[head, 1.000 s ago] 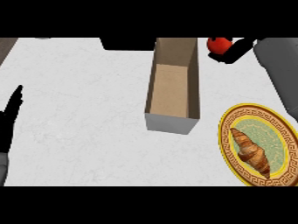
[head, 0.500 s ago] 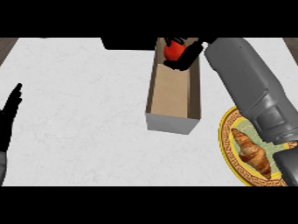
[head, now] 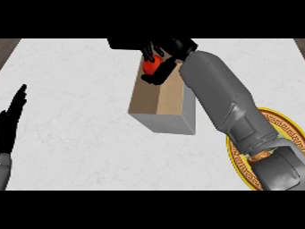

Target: Pick the tomato from the plate and place it in the cardboard box

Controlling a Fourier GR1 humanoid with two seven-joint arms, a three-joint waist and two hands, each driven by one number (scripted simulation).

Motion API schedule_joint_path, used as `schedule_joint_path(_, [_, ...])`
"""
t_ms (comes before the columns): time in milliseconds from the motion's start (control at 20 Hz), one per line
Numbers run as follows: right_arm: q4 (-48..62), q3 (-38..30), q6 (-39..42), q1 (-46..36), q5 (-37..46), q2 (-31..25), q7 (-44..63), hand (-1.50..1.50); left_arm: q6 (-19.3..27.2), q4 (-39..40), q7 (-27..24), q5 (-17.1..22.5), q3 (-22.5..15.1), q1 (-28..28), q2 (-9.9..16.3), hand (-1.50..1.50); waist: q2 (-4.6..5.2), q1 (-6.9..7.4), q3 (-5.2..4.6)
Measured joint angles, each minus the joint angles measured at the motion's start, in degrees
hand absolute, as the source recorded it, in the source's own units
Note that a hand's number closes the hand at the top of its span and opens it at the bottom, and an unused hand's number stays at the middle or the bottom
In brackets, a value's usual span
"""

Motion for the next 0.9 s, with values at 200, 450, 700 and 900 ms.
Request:
schedule_joint_path(200, [3.5, 0.4, 0.0, 0.8, -0.9, 1.2, 2.3, -1.5, 0.1, -0.6, 0.9, -0.7, -0.5, -1.4, -0.5, 0.0, 0.19, 0.77, -0.02])
schedule_joint_path(450, [4.8, 0.4, 0.6, 0.6, -2.2, 1.0, 1.2, -1.5, -0.2, -0.2, 0.9, -1.0, -0.5, -2.0, -0.7, 0.0, -0.02, 1.17, -0.14])
schedule_joint_path(700, [4.2, -2.9, -0.4, 0.2, -6.3, 1.2, -1.7, -1.5, -0.3, 0.1, 0.8, -1.2, -0.4, -2.3, -1.0, 0.0, 0.26, 1.31, -0.08])
schedule_joint_path(900, [4.0, -7.7, -0.4, -0.2, -10.8, 1.1, -3.1, -1.5, -0.5, 0.4, 0.6, -1.0, 0.2, -2.1, -0.8, 0.0, 0.48, 0.98, 0.0])
